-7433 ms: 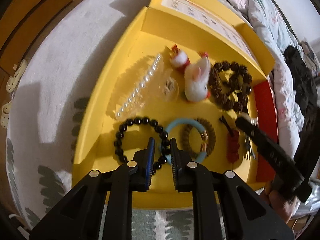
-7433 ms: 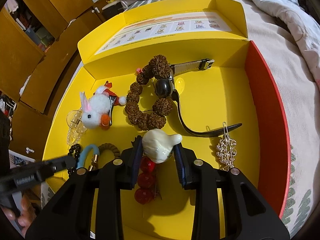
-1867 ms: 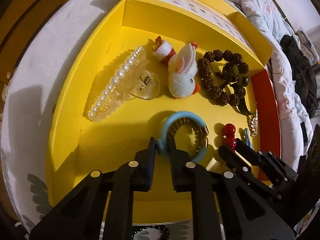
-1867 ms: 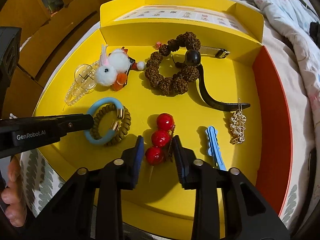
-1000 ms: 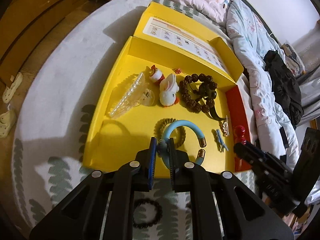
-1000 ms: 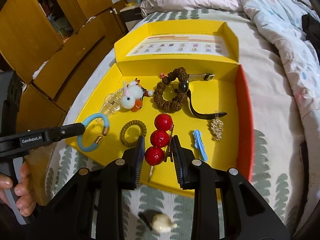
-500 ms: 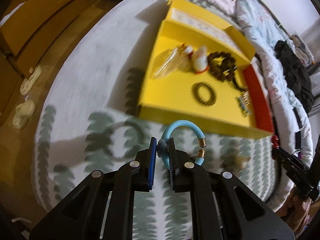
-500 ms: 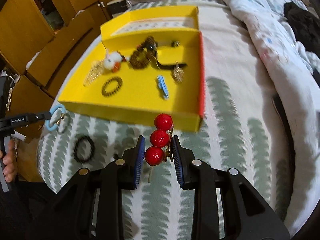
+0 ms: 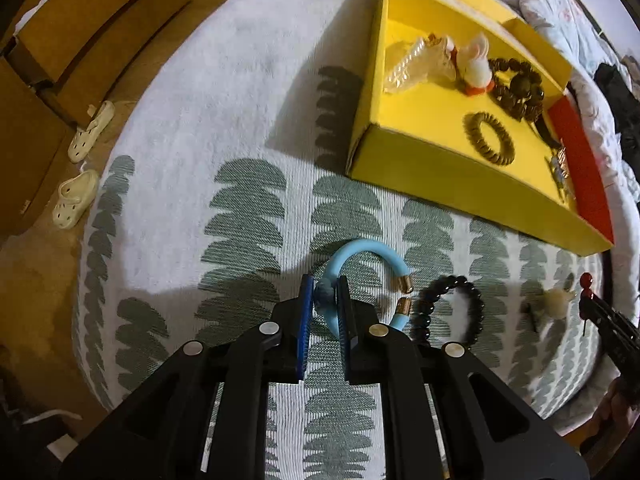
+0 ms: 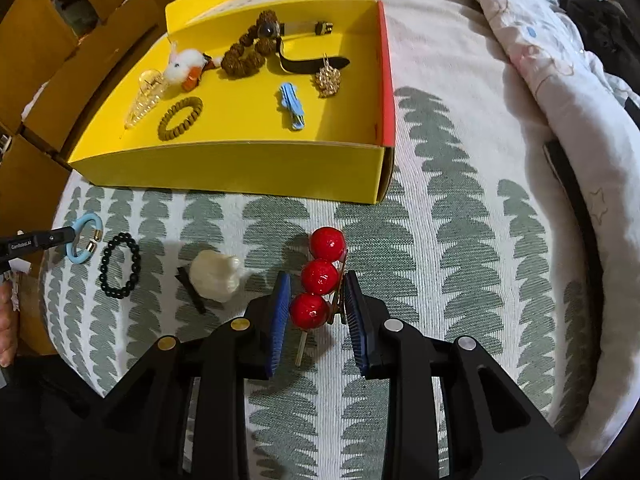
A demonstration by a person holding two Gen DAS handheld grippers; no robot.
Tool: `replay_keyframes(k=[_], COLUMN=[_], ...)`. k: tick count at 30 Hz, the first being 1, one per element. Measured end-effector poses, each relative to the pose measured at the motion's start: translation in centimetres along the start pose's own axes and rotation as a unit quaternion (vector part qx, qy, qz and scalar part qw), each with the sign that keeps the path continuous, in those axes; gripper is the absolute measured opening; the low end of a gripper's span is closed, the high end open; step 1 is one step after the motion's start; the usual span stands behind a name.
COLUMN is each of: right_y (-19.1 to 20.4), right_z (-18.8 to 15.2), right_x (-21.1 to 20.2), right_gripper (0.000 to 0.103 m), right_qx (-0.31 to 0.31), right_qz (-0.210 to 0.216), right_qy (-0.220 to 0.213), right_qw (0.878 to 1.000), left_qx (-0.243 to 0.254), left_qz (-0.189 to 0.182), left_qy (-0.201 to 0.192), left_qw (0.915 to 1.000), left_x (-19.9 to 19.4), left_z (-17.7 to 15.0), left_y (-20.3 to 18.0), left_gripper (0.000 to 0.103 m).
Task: Organize jewelry
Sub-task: 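Carry the hairpin and hair tie out of the box and release them on the bedspread, then grasp the blue hair clip with the right tool while the left tool grasps the brown coiled hair tie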
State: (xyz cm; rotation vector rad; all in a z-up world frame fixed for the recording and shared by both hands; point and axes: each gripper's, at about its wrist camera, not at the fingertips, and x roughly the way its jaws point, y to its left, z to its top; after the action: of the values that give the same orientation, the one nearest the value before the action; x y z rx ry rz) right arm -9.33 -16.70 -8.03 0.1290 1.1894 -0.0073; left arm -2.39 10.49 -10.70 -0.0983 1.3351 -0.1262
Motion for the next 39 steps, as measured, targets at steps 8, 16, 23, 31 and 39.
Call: replay_keyframes(k=[8, 16, 23, 31, 39], right_y=[0.1, 0.1, 1.8, 2.8, 1.8], right_z=[0.2, 1.3, 3.7, 8.4, 11.4], right_x=[-0.1, -2.0, -4.5, -2.8, 3.7], right_gripper=[0.032, 0.035, 0.035, 0.036, 0.036], right_qx=[0.001, 0.014, -0.001, -0.013, 0.001], right_qz=[-0.016, -0.015, 0.041, 0.038, 0.044], right_qy=[-0.007, -0.041, -0.113, -0.118, -0.04], right_qw=[1.0, 0.999, 0.993, 0.992, 0.998], left_qx=[0.022, 0.031, 0.038, 0.071, 0.064], left_qz=[0.02, 0.002, -0.049, -0.076, -0.068], left_qy=[0.008, -0.027, -0.094, -0.083, -0.031], left_qw=[0.9995, 0.9991, 0.9937, 0.9911, 0.9951], left_x=[0.7, -2.5, -6.0, -4.1, 0.1], left_z=[0.0, 0.6, 2.6, 7.7, 9.5], left_y=[-1.5, -2.8, -3.9, -7.1, -9.0], left_gripper=[0.015, 0.056, 0.06, 0.063, 0.063])
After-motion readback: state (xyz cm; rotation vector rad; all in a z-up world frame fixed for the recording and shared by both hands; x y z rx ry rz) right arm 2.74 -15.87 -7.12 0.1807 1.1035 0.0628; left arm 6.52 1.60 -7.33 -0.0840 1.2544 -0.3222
